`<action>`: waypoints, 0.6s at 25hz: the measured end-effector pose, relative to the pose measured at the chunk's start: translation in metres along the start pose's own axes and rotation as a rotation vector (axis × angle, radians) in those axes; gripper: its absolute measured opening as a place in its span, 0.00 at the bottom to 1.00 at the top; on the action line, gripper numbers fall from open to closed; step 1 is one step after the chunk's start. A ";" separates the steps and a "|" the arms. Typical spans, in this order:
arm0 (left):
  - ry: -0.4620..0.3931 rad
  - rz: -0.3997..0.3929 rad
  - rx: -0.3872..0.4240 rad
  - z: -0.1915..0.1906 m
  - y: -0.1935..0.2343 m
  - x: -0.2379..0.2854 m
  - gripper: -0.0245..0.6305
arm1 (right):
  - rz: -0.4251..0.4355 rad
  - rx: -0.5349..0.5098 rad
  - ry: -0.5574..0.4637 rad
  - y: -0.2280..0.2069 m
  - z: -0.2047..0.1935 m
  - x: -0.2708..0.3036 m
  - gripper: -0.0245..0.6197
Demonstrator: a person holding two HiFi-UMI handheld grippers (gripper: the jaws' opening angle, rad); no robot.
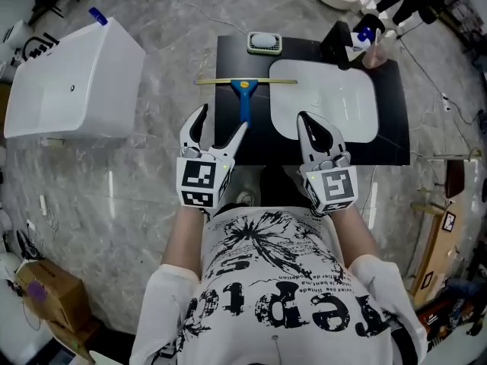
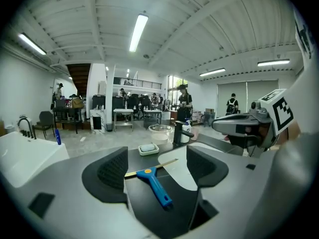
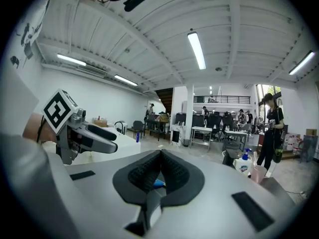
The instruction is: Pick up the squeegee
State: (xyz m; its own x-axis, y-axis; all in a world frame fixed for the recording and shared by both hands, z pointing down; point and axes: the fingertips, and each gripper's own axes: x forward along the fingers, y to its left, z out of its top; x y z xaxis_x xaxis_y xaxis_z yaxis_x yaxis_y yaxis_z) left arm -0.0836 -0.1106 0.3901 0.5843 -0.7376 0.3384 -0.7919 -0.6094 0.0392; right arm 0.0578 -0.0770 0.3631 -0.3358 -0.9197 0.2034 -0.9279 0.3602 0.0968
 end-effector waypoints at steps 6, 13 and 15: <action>0.125 0.065 -0.042 -0.021 0.015 0.071 0.58 | 0.107 -0.006 0.036 -0.041 -0.015 0.066 0.06; 0.320 0.110 -0.080 -0.077 0.028 0.140 0.58 | 0.183 0.012 0.106 -0.077 -0.051 0.121 0.06; 0.378 0.117 -0.097 -0.096 0.030 0.155 0.58 | 0.194 0.022 0.128 -0.086 -0.063 0.132 0.06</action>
State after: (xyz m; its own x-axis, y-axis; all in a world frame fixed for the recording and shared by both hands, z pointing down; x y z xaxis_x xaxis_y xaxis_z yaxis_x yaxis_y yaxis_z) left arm -0.0337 -0.2156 0.5338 0.3973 -0.6303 0.6670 -0.8728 -0.4841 0.0625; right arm 0.1032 -0.2190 0.4425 -0.4860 -0.8058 0.3384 -0.8518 0.5234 0.0229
